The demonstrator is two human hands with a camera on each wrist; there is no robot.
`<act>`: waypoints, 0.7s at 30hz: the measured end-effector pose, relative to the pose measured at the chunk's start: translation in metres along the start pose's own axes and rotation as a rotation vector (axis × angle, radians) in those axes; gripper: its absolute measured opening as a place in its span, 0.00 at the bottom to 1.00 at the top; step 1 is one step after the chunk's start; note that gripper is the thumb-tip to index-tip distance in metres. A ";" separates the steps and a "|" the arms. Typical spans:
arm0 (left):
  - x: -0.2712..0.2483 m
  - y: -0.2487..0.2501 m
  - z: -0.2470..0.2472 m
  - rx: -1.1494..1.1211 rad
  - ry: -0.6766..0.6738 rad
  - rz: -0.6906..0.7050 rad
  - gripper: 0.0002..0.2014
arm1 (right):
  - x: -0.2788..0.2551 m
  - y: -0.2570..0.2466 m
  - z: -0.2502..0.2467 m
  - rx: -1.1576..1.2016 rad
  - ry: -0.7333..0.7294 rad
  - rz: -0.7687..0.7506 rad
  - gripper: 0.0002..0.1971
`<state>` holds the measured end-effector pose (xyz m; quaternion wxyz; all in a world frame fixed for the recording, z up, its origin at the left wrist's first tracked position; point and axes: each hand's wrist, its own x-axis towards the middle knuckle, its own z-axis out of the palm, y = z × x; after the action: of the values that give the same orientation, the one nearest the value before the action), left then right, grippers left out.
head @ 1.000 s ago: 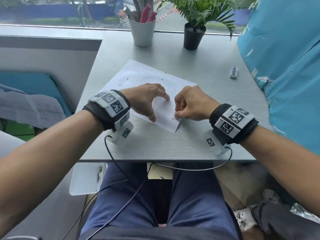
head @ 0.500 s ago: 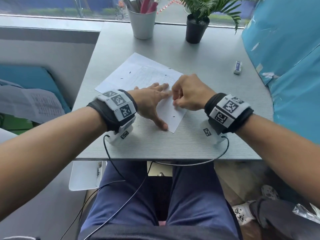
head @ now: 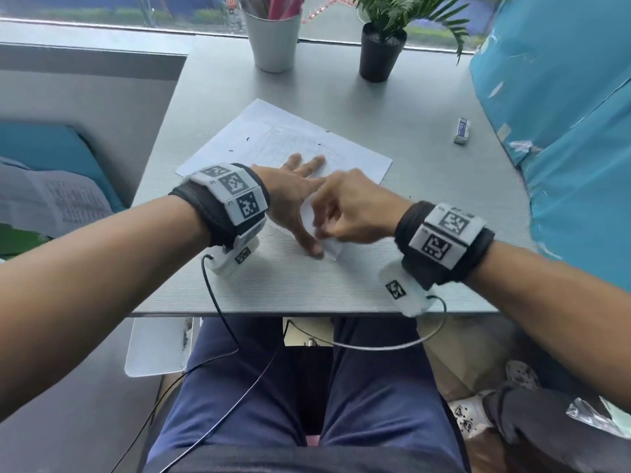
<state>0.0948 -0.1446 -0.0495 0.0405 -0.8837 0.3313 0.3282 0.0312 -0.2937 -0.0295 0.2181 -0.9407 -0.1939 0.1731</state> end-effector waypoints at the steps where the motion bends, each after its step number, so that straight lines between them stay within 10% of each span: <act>1: 0.001 0.000 -0.001 0.000 0.002 -0.011 0.70 | 0.003 0.007 -0.006 -0.009 0.012 0.017 0.01; 6: -0.005 0.008 -0.006 -0.012 -0.016 -0.131 0.74 | 0.021 0.039 -0.033 -0.019 0.205 0.182 0.01; 11: -0.001 0.015 -0.011 0.092 -0.057 -0.024 0.61 | 0.001 0.002 -0.002 -0.025 -0.010 -0.003 0.01; 17: -0.002 0.017 -0.013 0.033 -0.035 -0.187 0.76 | 0.024 0.055 -0.042 -0.043 0.241 0.196 0.04; 21: -0.002 0.021 -0.016 0.055 -0.051 -0.176 0.74 | 0.010 0.020 -0.012 -0.039 0.077 0.047 0.01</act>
<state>0.0895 -0.1640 -0.0327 0.1021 -0.8993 0.2600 0.3365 0.0503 -0.3100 -0.0316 0.2028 -0.9550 -0.1665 0.1379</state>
